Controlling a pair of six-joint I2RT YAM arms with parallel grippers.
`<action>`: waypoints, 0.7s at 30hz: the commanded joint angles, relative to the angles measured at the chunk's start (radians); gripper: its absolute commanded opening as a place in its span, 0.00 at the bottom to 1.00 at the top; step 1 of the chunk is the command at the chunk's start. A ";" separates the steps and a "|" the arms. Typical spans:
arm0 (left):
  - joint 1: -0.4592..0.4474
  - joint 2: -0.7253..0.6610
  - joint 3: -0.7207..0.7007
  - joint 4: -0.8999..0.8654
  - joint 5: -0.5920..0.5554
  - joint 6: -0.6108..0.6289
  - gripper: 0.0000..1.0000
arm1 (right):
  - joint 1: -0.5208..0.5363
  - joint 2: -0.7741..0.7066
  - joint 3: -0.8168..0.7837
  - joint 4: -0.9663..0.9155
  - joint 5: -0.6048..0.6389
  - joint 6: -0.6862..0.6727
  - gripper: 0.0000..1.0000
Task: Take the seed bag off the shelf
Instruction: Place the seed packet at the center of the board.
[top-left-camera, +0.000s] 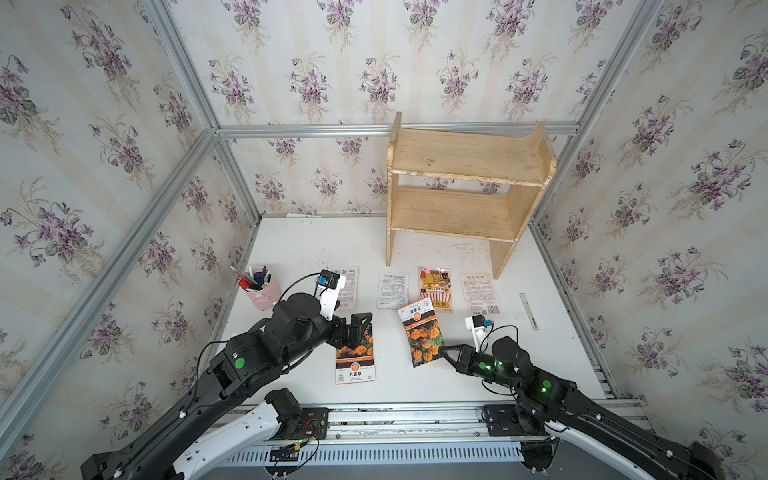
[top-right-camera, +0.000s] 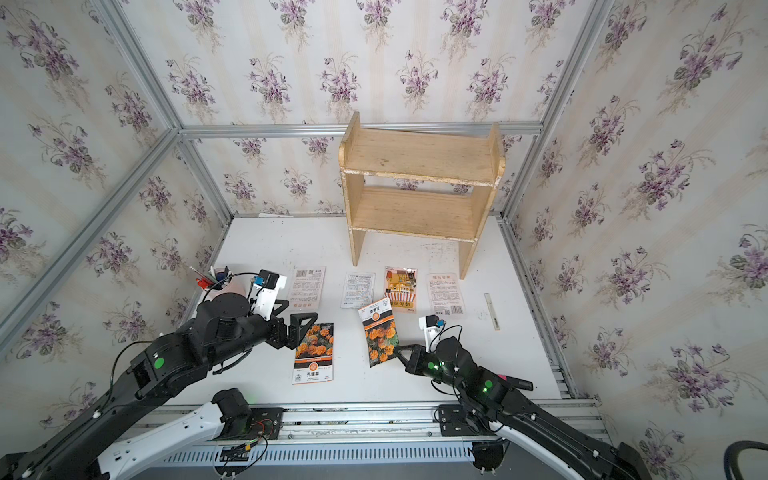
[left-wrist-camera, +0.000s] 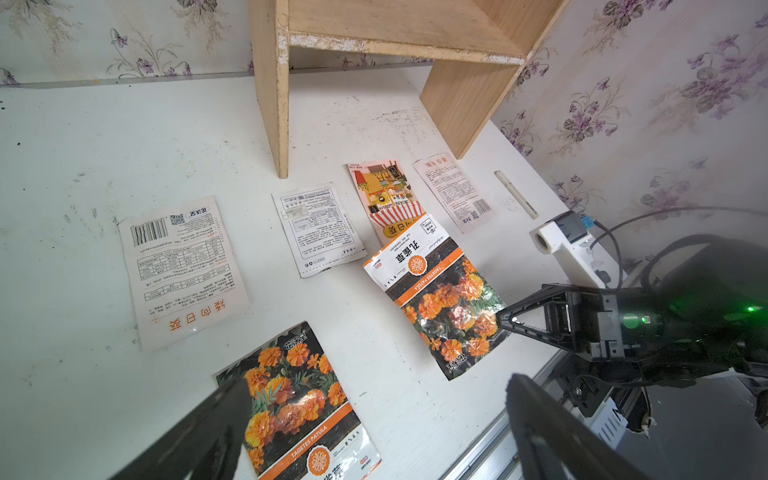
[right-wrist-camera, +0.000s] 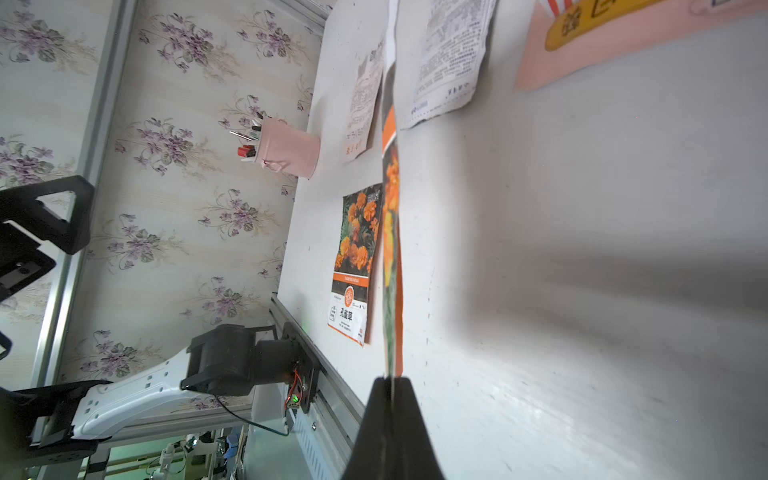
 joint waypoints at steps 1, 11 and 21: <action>0.002 -0.012 0.007 -0.030 -0.005 0.010 1.00 | 0.057 0.015 -0.022 0.024 0.151 0.100 0.00; 0.002 -0.036 0.004 -0.039 -0.017 0.008 1.00 | 0.174 0.156 -0.035 0.057 0.259 0.195 0.00; 0.002 -0.034 -0.004 -0.042 -0.022 0.005 1.00 | 0.197 0.215 -0.029 0.026 0.300 0.209 0.09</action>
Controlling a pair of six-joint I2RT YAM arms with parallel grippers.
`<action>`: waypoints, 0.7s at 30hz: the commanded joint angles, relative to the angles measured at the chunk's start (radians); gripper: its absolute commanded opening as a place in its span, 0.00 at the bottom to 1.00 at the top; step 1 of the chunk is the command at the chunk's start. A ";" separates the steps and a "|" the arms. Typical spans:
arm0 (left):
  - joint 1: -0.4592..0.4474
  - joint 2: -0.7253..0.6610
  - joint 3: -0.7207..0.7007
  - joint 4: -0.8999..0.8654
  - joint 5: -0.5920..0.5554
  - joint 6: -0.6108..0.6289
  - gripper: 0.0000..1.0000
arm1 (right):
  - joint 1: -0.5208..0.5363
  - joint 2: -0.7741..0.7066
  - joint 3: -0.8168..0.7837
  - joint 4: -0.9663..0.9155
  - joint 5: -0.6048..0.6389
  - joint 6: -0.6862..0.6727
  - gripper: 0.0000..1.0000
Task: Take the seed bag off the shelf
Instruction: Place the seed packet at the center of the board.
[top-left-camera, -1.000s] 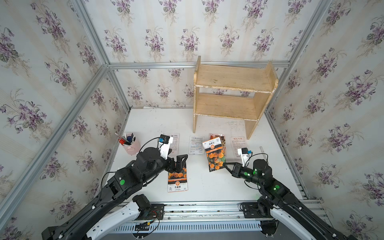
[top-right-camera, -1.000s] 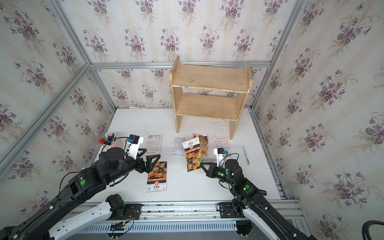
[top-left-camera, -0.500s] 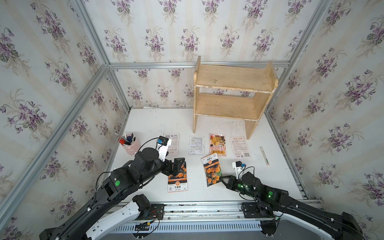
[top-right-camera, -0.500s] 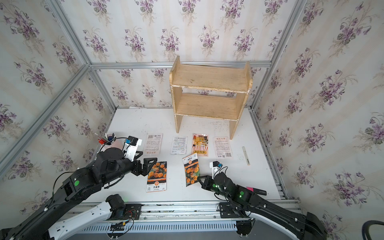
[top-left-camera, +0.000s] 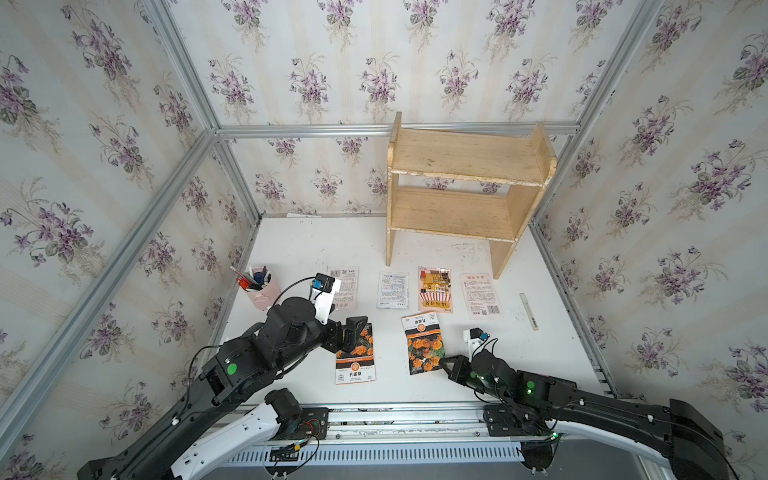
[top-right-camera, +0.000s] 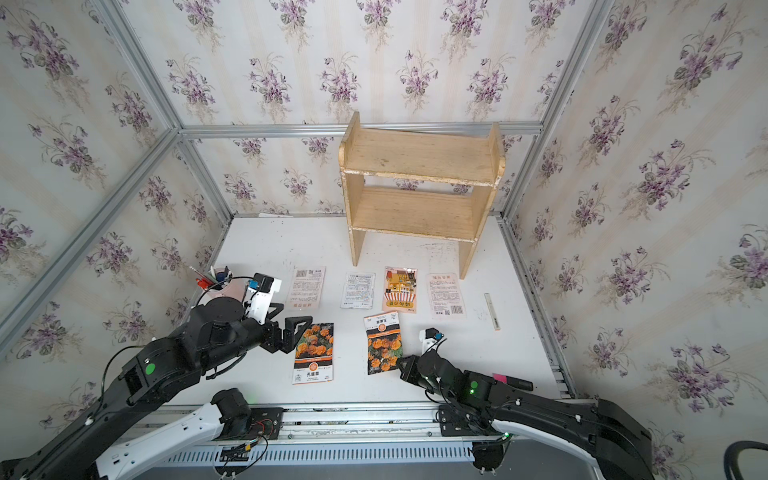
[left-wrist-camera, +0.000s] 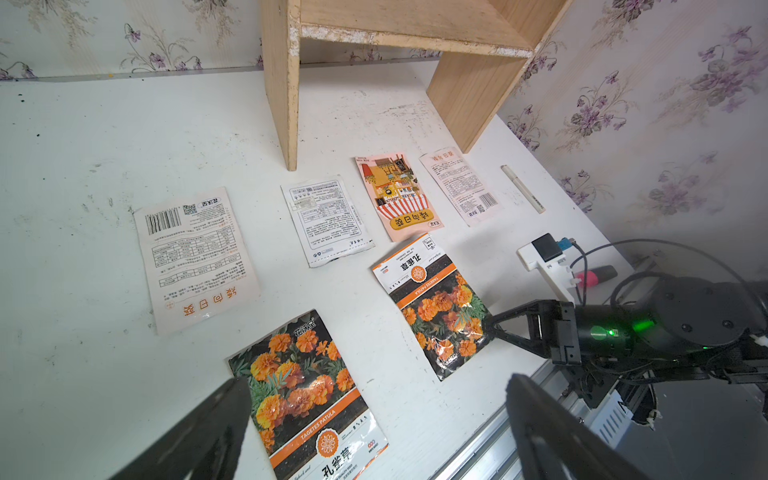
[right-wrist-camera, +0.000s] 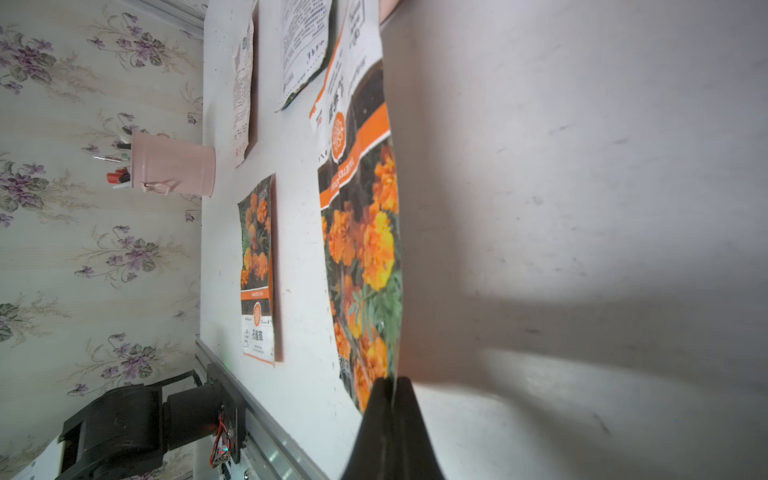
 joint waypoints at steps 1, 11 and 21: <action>0.001 0.001 0.000 -0.005 -0.011 0.006 1.00 | 0.004 0.002 0.006 -0.014 0.032 0.009 0.11; 0.001 0.001 0.010 -0.017 -0.030 0.014 1.00 | 0.003 -0.011 0.035 -0.123 0.076 -0.011 0.28; 0.001 -0.007 0.016 -0.040 -0.090 0.022 1.00 | 0.004 -0.058 0.124 -0.339 0.203 -0.113 0.46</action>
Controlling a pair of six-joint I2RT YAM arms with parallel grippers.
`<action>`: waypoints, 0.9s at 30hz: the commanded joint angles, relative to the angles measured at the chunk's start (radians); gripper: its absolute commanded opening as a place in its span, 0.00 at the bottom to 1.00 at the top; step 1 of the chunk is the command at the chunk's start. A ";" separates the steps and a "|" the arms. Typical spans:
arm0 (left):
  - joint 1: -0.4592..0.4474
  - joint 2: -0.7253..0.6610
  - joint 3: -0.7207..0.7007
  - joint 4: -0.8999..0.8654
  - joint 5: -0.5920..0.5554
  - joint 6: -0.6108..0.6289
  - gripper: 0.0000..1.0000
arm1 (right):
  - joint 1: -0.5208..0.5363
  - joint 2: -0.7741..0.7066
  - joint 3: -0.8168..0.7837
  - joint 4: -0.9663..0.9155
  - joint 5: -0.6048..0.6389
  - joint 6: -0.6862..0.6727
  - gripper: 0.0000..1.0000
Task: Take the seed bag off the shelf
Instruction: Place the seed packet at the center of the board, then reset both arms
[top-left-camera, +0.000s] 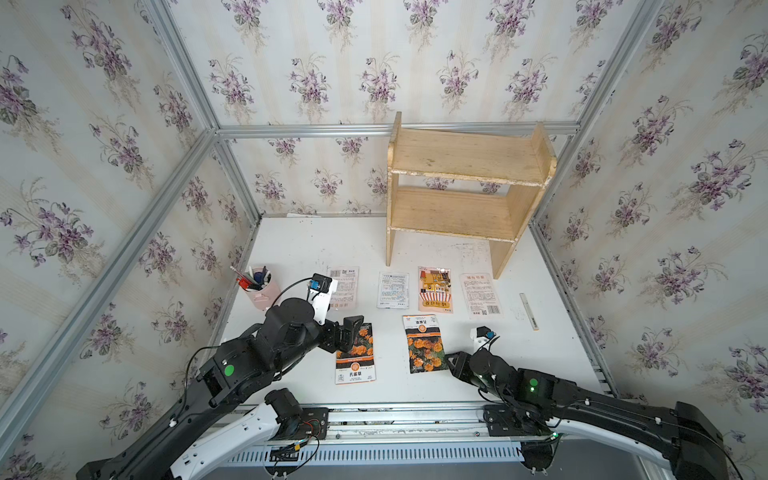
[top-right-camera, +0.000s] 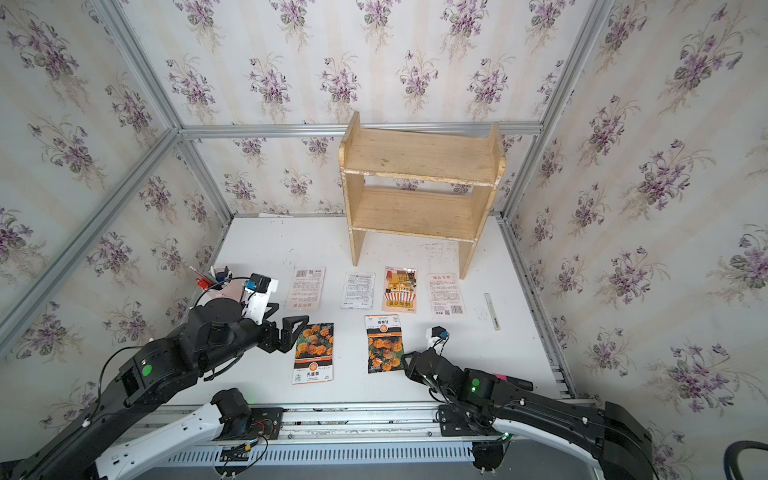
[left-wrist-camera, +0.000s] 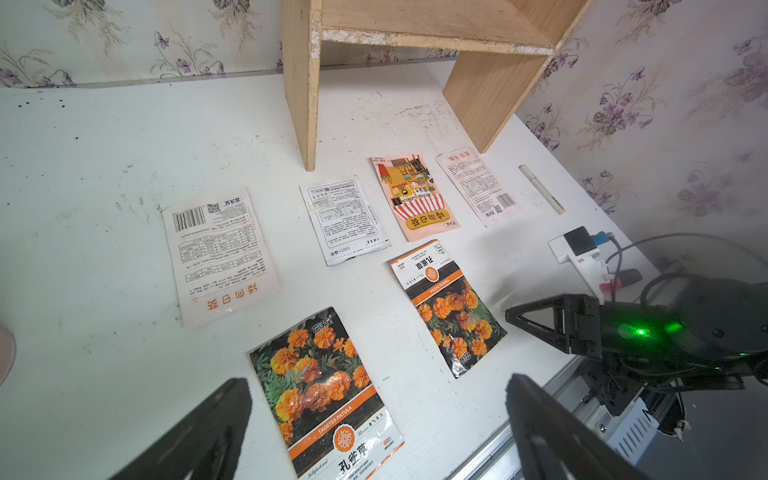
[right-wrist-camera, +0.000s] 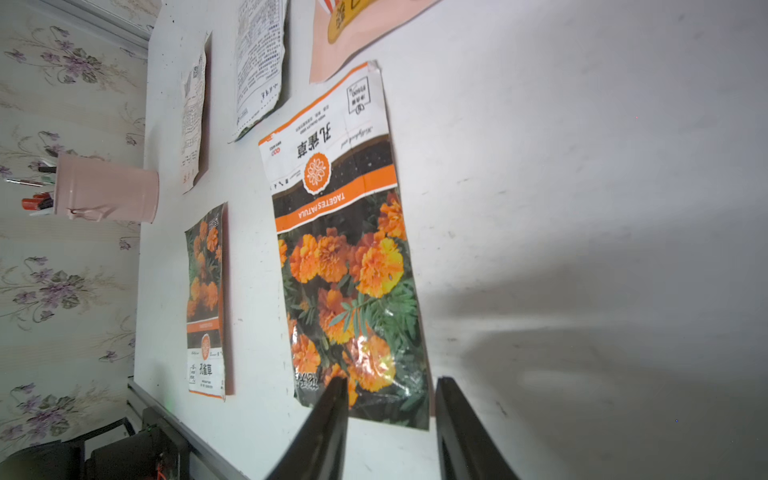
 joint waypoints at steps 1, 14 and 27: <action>0.001 0.000 0.007 -0.007 -0.050 0.008 1.00 | 0.000 -0.011 0.054 -0.113 0.087 -0.089 0.50; 0.001 0.075 -0.034 0.035 -0.292 0.042 1.00 | -0.112 0.093 0.340 -0.111 0.223 -0.566 1.00; 0.049 0.205 -0.120 0.241 -0.529 0.145 1.00 | -0.804 0.166 0.358 0.206 -0.213 -0.871 1.00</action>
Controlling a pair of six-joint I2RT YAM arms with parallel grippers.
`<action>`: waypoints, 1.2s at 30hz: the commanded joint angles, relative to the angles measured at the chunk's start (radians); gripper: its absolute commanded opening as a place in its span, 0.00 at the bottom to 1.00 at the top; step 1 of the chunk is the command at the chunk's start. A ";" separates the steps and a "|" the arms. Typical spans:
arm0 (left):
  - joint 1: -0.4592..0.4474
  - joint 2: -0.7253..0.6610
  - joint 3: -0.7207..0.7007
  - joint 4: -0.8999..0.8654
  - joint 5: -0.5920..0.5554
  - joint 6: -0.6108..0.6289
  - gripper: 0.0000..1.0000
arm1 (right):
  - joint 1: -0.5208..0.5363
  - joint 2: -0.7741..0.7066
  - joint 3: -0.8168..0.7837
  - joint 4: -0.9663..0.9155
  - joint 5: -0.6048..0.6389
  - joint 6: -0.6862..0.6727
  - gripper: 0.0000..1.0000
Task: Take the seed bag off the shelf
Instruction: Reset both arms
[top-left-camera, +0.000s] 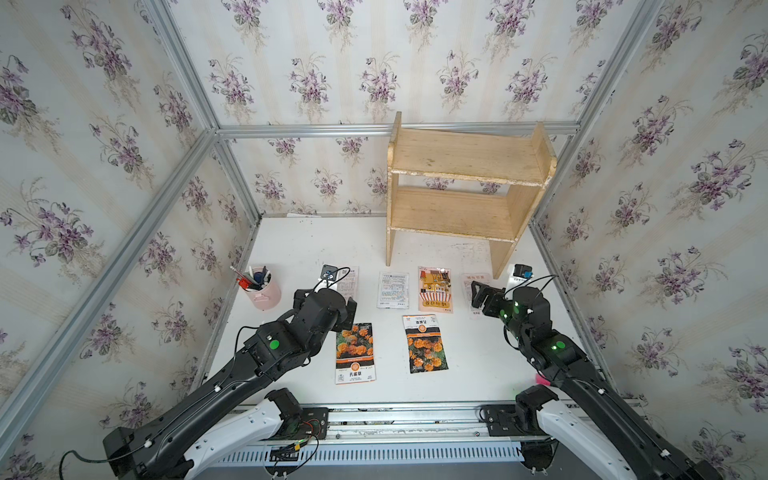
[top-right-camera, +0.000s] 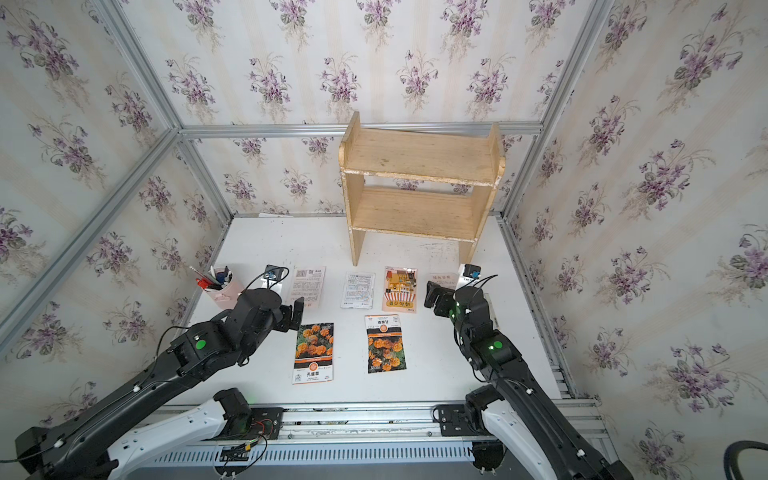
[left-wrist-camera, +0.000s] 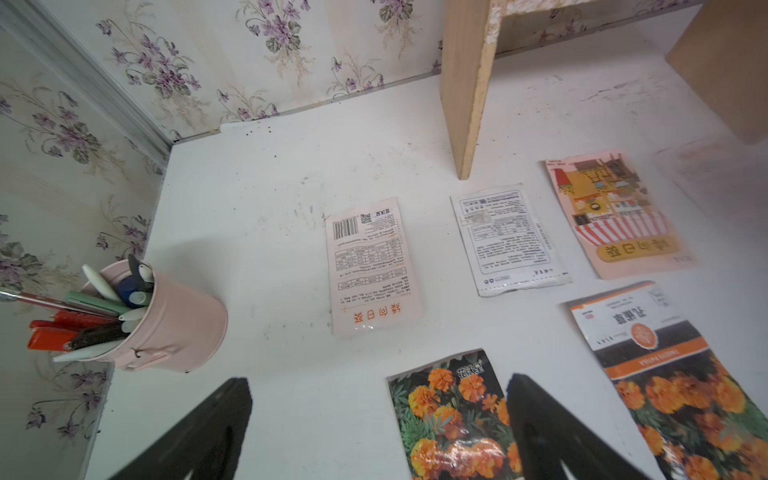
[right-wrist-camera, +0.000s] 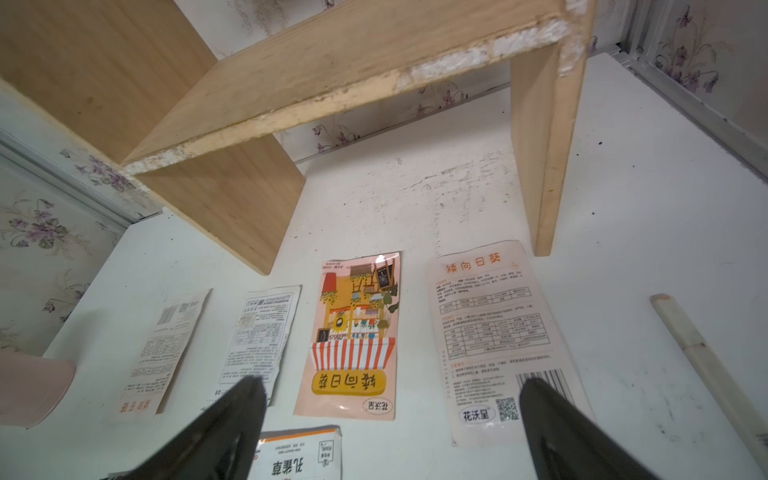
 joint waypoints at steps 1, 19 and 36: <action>0.027 0.030 -0.026 0.118 -0.080 0.053 1.00 | -0.058 0.031 -0.011 0.129 -0.049 -0.102 1.00; 0.405 0.221 -0.223 0.619 0.148 0.230 1.00 | -0.224 0.485 -0.206 0.916 0.061 -0.364 1.00; 0.658 0.365 -0.397 1.075 0.424 0.378 1.00 | -0.306 0.716 -0.286 1.313 -0.069 -0.383 1.00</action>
